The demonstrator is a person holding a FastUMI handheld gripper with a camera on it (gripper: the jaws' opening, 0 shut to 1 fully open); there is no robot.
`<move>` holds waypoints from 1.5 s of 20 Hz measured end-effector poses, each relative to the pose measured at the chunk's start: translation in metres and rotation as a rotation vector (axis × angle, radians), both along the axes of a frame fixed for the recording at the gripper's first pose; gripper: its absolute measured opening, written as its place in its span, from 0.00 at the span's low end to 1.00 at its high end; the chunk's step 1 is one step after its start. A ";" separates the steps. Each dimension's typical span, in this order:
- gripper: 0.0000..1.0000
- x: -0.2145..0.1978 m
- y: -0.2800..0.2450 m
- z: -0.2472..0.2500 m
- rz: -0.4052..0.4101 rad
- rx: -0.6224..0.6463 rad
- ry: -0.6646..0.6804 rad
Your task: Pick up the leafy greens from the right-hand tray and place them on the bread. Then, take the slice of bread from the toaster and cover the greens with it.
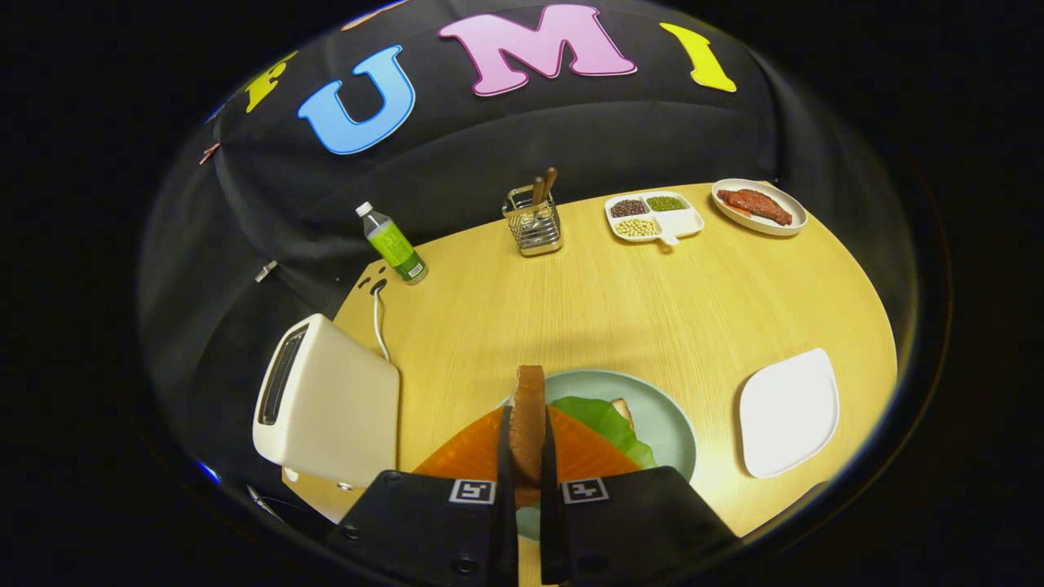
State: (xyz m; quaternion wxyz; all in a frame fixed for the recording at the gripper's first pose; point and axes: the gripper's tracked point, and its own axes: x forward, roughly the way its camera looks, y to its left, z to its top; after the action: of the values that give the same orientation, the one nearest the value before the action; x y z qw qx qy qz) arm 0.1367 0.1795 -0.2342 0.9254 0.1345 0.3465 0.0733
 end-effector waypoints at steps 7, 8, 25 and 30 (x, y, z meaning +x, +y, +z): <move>0.28 0.003 -0.031 -0.028 -0.021 -0.087 0.038; 0.34 0.003 -0.034 -0.032 -0.025 -0.098 0.044; 0.99 -0.017 -0.085 0.070 -0.033 -0.258 -0.233; 0.99 -0.029 -0.109 0.162 -0.065 -0.285 -0.443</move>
State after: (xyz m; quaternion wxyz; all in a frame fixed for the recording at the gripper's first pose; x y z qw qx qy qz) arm 0.1074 0.0709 -0.0723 0.9902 -0.0053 0.1379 0.0218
